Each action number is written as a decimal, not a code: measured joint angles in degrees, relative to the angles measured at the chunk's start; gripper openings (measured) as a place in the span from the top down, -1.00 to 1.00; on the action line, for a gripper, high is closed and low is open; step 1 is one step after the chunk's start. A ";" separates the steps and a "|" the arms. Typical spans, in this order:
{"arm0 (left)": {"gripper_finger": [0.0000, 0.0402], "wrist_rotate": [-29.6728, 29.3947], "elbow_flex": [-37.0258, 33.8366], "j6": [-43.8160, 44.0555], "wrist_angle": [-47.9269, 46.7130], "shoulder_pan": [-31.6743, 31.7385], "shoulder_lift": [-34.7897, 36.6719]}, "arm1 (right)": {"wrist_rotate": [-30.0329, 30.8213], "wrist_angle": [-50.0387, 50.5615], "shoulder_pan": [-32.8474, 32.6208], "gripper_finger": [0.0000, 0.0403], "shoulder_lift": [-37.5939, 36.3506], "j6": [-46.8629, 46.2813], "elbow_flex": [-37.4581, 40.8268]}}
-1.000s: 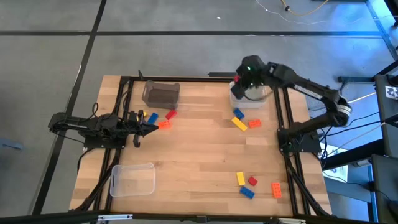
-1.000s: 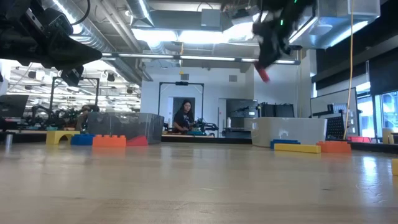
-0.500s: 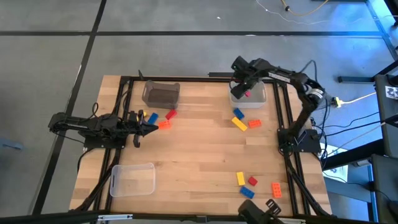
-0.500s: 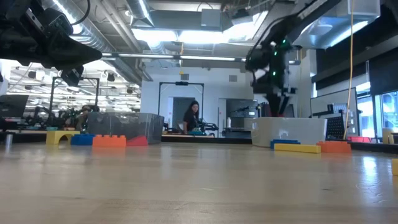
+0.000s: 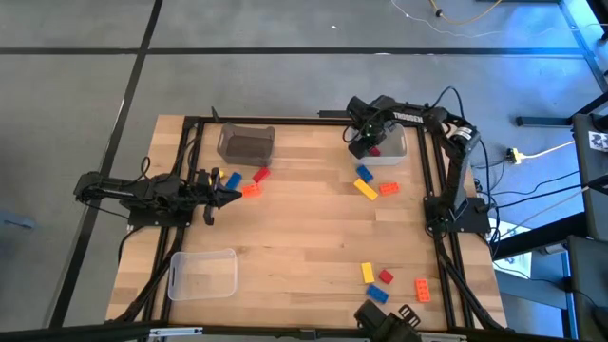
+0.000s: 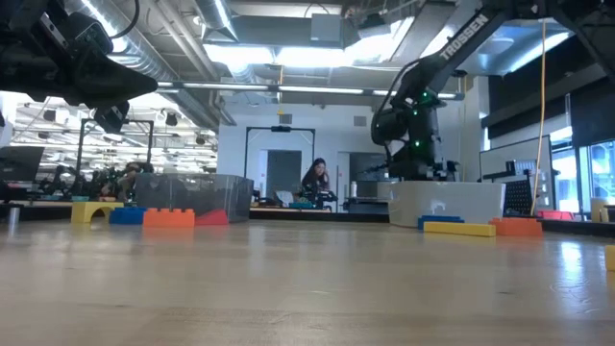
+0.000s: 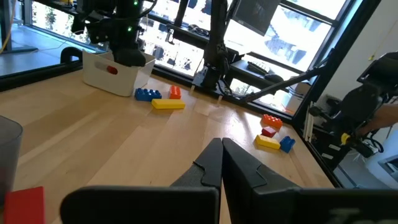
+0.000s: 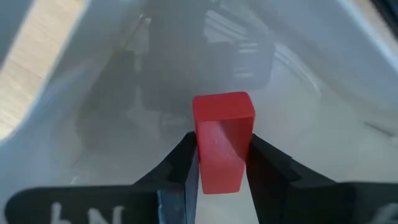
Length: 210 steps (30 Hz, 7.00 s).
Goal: Sort & place blocks by color
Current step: Put the red rectangular block into the gray bin, then put the red triangular block into the gray bin
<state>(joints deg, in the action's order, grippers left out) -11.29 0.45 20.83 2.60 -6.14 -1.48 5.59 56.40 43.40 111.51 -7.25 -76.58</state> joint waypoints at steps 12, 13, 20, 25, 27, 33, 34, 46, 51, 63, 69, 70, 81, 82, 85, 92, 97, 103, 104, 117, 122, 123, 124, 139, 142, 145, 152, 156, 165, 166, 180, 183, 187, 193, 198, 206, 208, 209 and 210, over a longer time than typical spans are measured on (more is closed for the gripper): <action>1.00 0.00 0.00 0.01 -0.01 -0.01 0.00 | -0.07 -0.24 0.00 0.50 0.36 0.03 -0.01; 1.00 0.00 0.00 -0.01 -0.01 0.00 -0.01 | -0.07 -0.31 0.00 0.49 0.36 0.02 -0.01; 1.00 0.00 0.00 -0.01 -0.01 0.01 0.01 | -0.09 -0.53 0.00 -0.16 0.47 0.06 0.00; 1.00 0.00 0.00 -0.01 0.00 -0.01 0.00 | -0.09 -0.50 0.00 -0.49 0.47 0.31 0.00; 1.00 0.00 0.00 0.01 -0.01 0.01 0.01 | -0.09 -0.52 0.00 -0.55 0.47 0.39 0.00; 1.00 0.00 0.00 -0.01 0.01 -0.01 0.01 | 0.02 -0.37 0.00 -0.59 0.18 3.04 0.00; 1.00 0.00 0.00 0.00 -0.01 -0.01 0.00 | 0.57 -0.11 -0.03 -0.59 -0.35 3.44 0.00; 1.00 0.00 0.00 -0.01 0.01 0.01 0.01 | -2.66 -3.28 0.00 -0.59 -19.69 8.51 0.00; 1.00 0.00 0.00 -0.01 0.01 0.01 0.00 | -14.20 -9.19 -0.61 -0.59 -29.37 6.53 0.00; 1.00 0.00 0.00 0.01 0.01 -0.01 -0.01 | -26.50 -25.15 -4.71 -0.59 -38.79 4.54 0.00; 1.00 0.00 0.00 -0.01 0.02 0.01 0.01 | -29.25 -25.20 -6.11 -0.59 -38.81 4.14 0.00; 1.00 -0.07 0.00 -0.13 0.17 0.01 0.01 | -29.64 -25.27 -6.84 -0.59 -38.81 3.50 0.00; 1.00 -0.64 0.00 -0.42 1.16 0.01 -0.01 | -25.06 -35.37 -25.18 -0.59 -41.14 -3.10 6.16; 1.00 -0.64 0.00 -0.42 1.27 0.00 -0.01 | -23.68 -37.50 -26.87 -0.59 -41.77 -4.29 7.96; 1.00 -0.66 0.00 -0.42 2.23 0.01 0.01 | -19.32 -43.81 -31.39 -0.59 -44.20 -8.22 14.62; 1.00 -0.69 0.00 -0.42 3.94 0.01 0.01 | -11.24 -64.21 -39.21 -0.59 -50.77 -16.28 32.01; 1.00 -1.51 0.00 -0.42 4.97 0.01 -0.01 | -7.68 -68.17 -42.44 -0.59 -51.72 -13.76 40.25; 1.00 -1.59 0.00 -0.45 5.19 0.01 -0.01 | -7.18 -68.24 -42.75 -0.59 -51.18 -10.18 45.84; 1.00 -1.60 0.00 -0.45 5.19 0.00 -0.01 | -6.83 -68.16 -42.75 -0.59 -51.18 -11.11 46.19; 1.00 -1.68 0.00 -0.45 5.17 0.01 -0.01 | -6.73 -68.85 -42.97 -0.27 -51.20 -11.52 46.25; 1.00 -1.68 0.00 -0.45 5.17 -0.01 -0.01 | -8.15 -68.82 -42.97 0.53 -51.20 -10.31 46.25; 1.00 -1.68 -0.01 -0.45 5.17 0.00 -0.01 | -8.69 -68.81 -42.97 0.73 -51.20 -10.23 46.25; 1.00 -1.68 0.00 -0.45 5.17 -0.01 -0.01 | -9.24 -68.81 -42.97 0.86 -51.20 -9.81 46.23; 0.97 -4.23 0.00 0.83 5.12 0.00 -0.01 | -11.29 -69.07 -42.97 0.99 -51.20 -10.41 46.21; 0.83 -5.85 0.00 3.73 4.08 0.00 0.00 | -11.31 -69.07 -42.97 0.99 -51.20 -10.49 46.21; 0.61 -6.64 0.00 6.95 2.78 0.01 -0.01 | -11.56 -69.42 -42.97 0.99 -51.20 -10.53 46.21; 0.10 -7.22 0.42 10.50 1.28 -0.01 -0.10 | -11.74 -69.55 -42.97 1.00 -51.22 -10.49 46.19; -0.08 -9.15 3.17 9.15 1.11 0.01 -1.37 | -11.82 -69.55 -42.97 1.00 -51.22 -10.51 46.19; -0.10 -16.10 22.50 5.57 -8.22 1.19 -17.98 | -11.83 -69.99 -42.97 1.00 -51.22 -10.51 46.19; -0.09 -16.32 25.85 5.57 -11.70 1.87 -20.93 | -11.83 -69.96 -42.97 1.00 -51.22 -10.50 46.19; -0.09 1.70 60.86 9.72 -57.71 22.48 -56.09 | -12.18 -69.94 -42.97 1.00 -51.22 -10.36 46.17; -0.09 4.63 60.41 8.37 -58.06 24.94 -60.62 | -13.23 -69.92 -42.97 1.00 -51.22 -10.34 46.17; -0.09 4.96 58.39 6.94 -57.09 26.62 -67.04 | -13.33 -69.92 -42.97 1.00 -51.22 -10.31 46.17; -0.10 6.52 50.02 7.34 -44.22 27.02 -73.58 | -13.32 -69.92 -42.97 1.00 -51.22 -10.29 46.17; -0.09 8.13 43.11 8.93 -32.57 27.02 -77.02 | -13.30 -69.91 -42.97 1.00 -51.22 -10.45 46.17; -0.12 6.19 41.66 5.61 -25.85 27.51 -83.62 | -13.27 -69.90 -42.97 1.00 -51.22 -10.58 46.17; -0.12 5.89 41.66 5.59 -23.89 28.02 -84.94 | -13.25 -69.90 -42.97 1.00 -51.22 -10.63 46.17; -0.12 5.79 41.66 5.57 -23.00 28.34 -85.48 | -13.25 -69.90 -42.96 1.00 -51.22 -10.65 46.17; -0.12 5.29 41.66 5.57 -22.28 28.59 -86.03 | -13.25 -69.90 -42.96 1.00 -51.22 -10.67 46.17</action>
<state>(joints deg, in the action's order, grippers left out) -6.00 42.11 26.39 -19.68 22.45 -87.51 -7.66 -13.50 0.44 60.29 -17.91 -30.41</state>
